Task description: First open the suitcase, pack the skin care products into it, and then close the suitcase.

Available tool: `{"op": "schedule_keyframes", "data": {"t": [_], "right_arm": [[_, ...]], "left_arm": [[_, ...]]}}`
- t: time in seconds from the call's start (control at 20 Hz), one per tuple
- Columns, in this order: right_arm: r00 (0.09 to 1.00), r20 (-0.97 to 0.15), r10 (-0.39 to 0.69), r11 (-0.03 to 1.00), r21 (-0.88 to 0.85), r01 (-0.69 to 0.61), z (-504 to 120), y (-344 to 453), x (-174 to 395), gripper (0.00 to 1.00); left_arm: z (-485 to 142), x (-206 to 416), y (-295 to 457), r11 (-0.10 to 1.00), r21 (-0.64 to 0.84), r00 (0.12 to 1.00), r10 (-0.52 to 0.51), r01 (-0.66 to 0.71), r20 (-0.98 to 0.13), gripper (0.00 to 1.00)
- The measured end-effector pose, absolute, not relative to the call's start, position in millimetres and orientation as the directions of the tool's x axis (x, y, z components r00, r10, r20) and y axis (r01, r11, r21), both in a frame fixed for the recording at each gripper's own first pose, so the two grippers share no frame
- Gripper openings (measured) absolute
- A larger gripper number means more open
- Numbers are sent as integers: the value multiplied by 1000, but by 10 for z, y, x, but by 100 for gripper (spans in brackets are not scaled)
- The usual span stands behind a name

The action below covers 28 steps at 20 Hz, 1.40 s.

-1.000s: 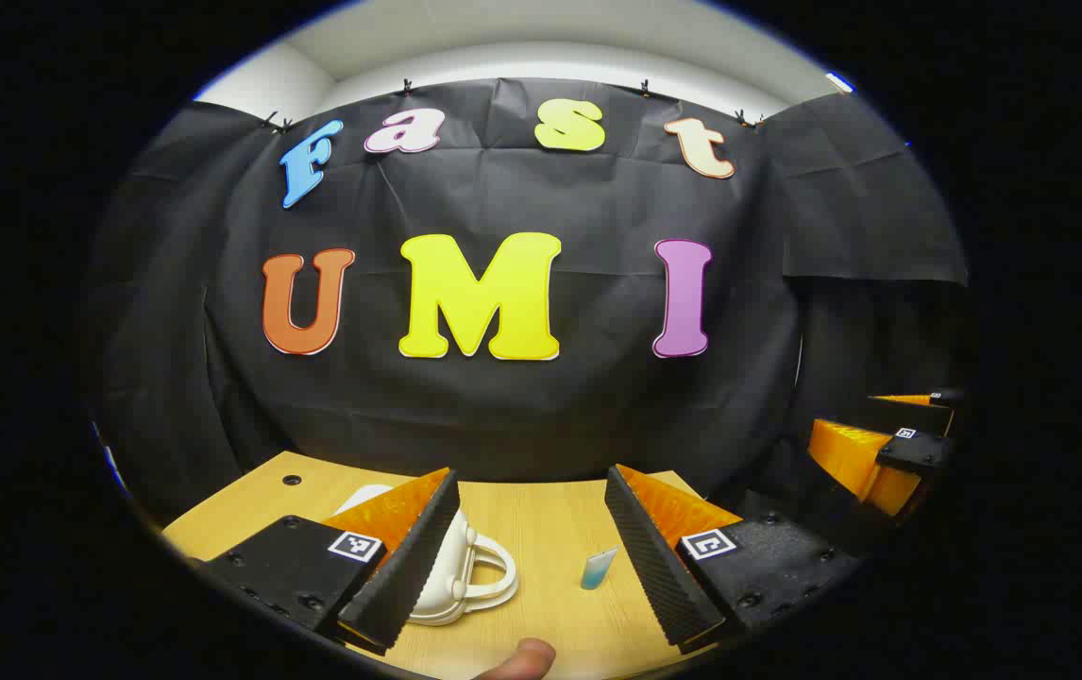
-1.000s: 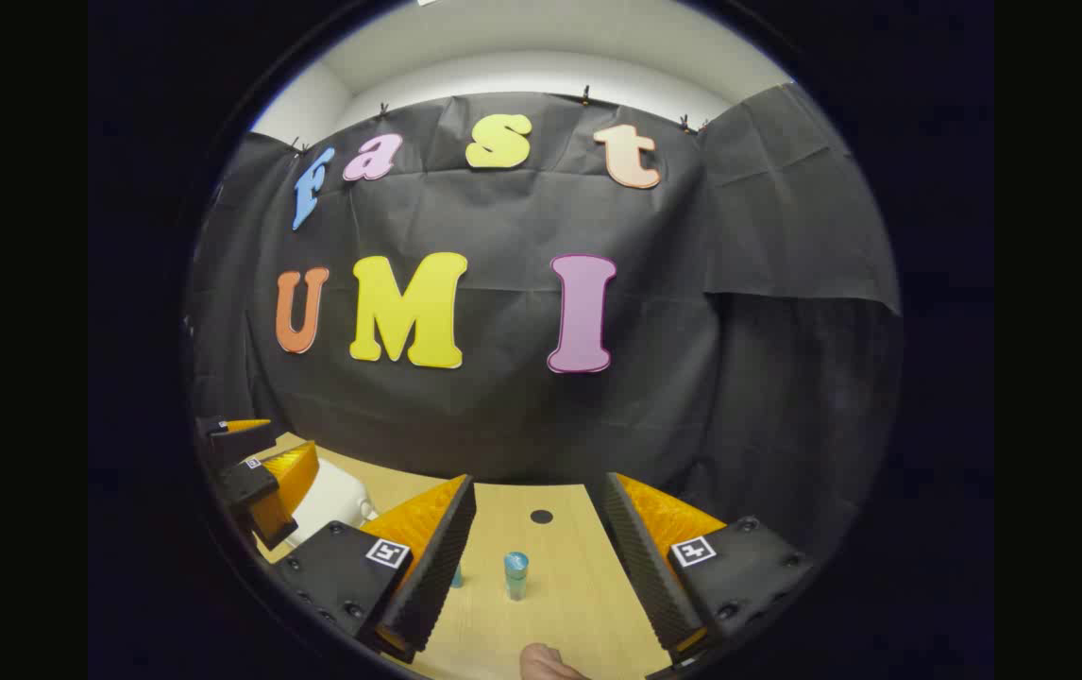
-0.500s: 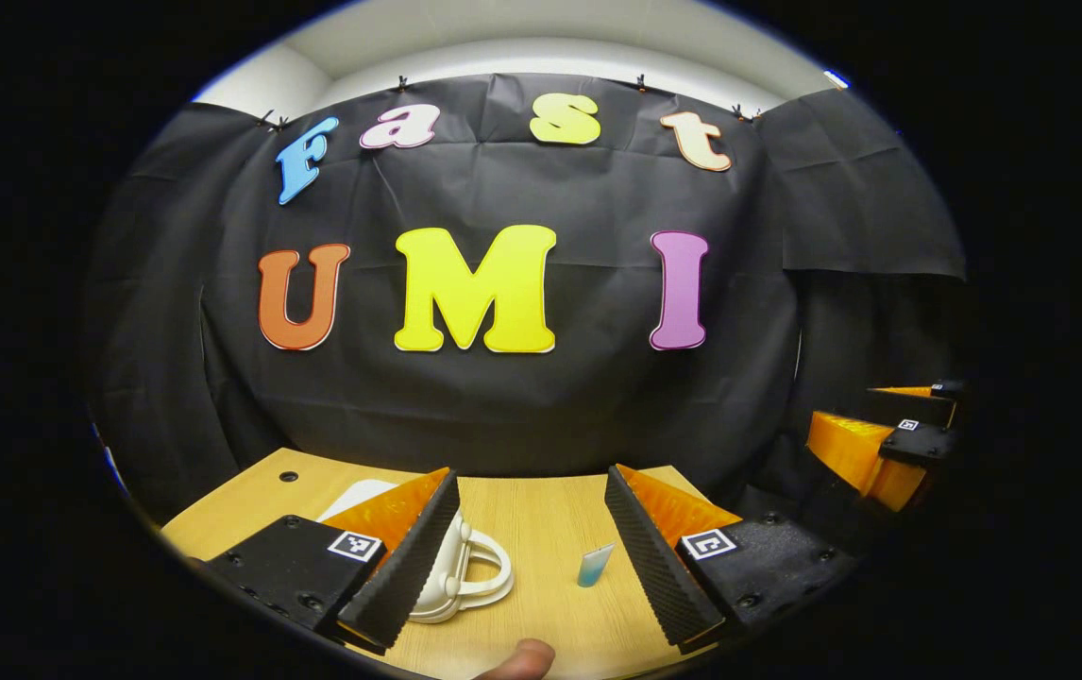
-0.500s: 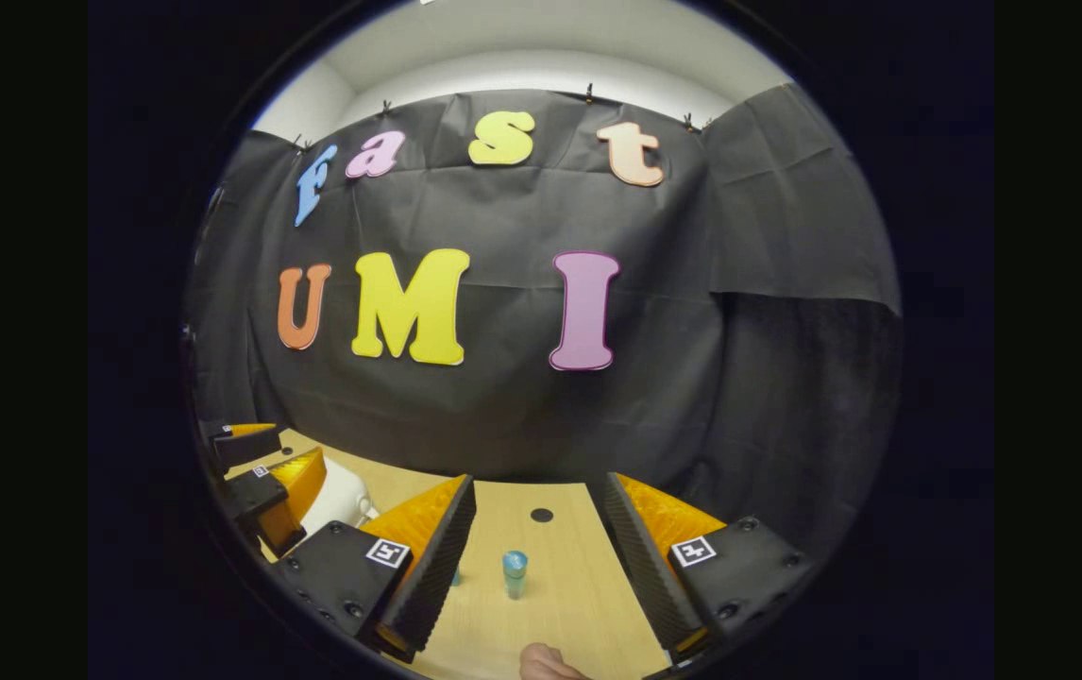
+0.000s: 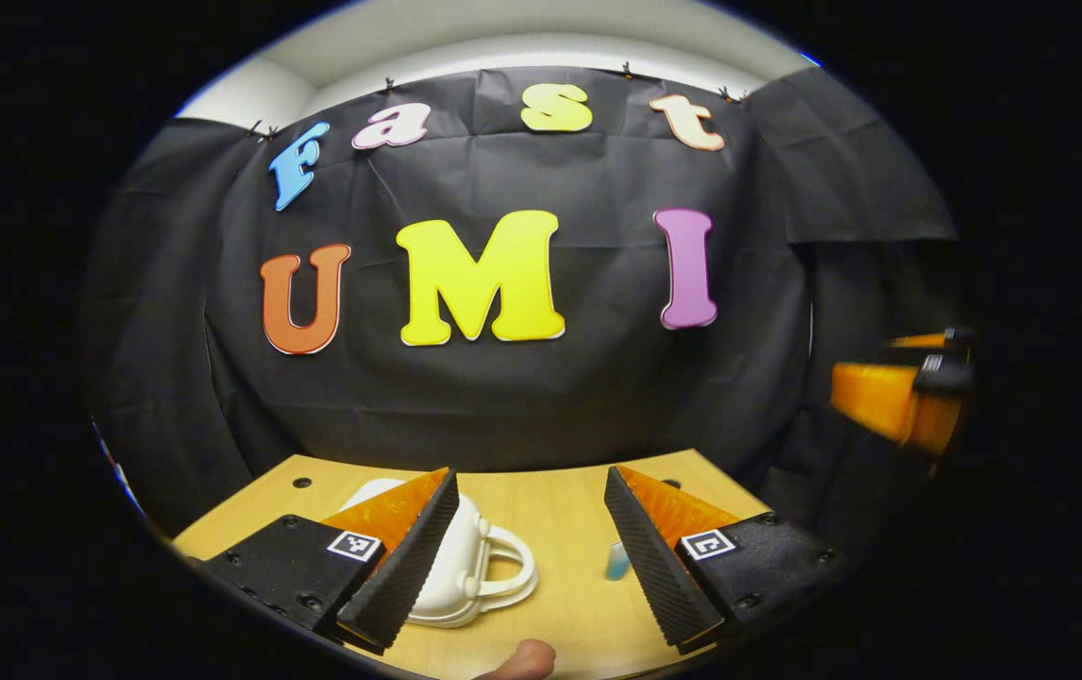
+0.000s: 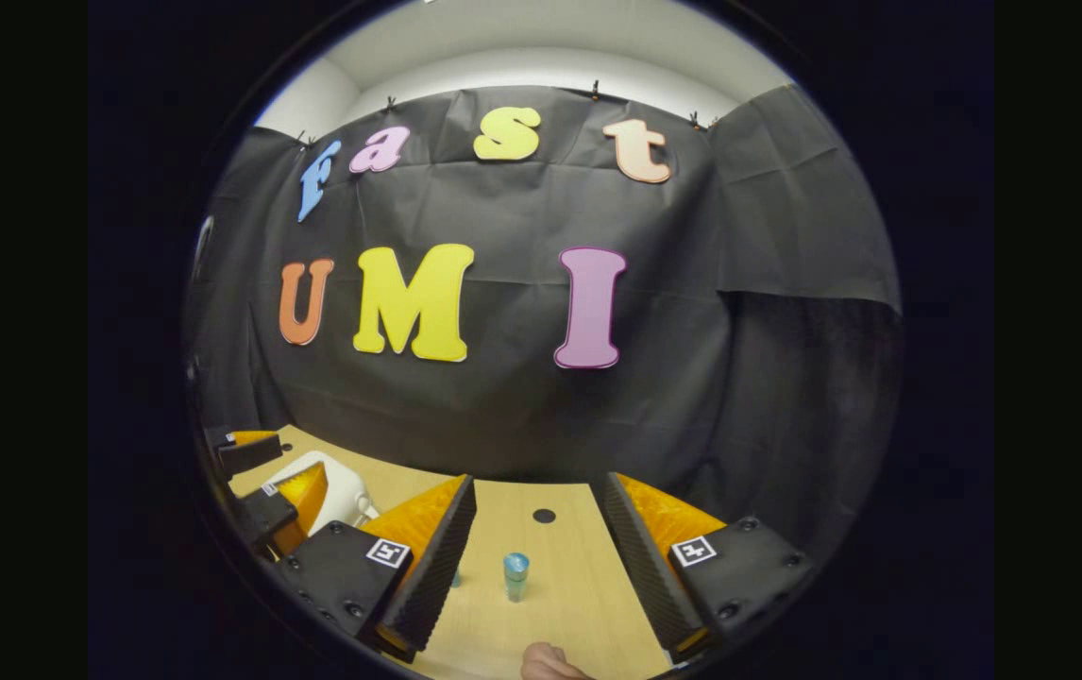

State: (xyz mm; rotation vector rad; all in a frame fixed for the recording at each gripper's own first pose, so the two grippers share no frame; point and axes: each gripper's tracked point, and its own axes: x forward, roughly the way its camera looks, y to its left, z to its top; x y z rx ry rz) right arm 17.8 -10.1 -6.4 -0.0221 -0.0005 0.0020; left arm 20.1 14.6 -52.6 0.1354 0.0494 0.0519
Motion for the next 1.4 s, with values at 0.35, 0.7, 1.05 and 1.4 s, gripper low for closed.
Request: {"op": "schedule_keyframes", "data": {"t": [0.35,0.7,1.05,1.4], "right_arm": [[997,12,-73,997,-21,73,-159,-637,120,81],[988,-38,-153,988,14,153,-351,-1000,95,81],[985,-50,-167,986,1,168,-471,-1080,73,82],[984,-57,-169,986,-16,168,-510,-1050,88,82]], "left_arm": [[-1496,511,334,921,389,987,91,-32,-133,98],[-2192,801,383,796,605,964,146,18,-222,98],[-2522,998,589,579,812,936,244,70,-255,94],[-2540,1089,534,521,846,934,231,117,-272,45]]}}
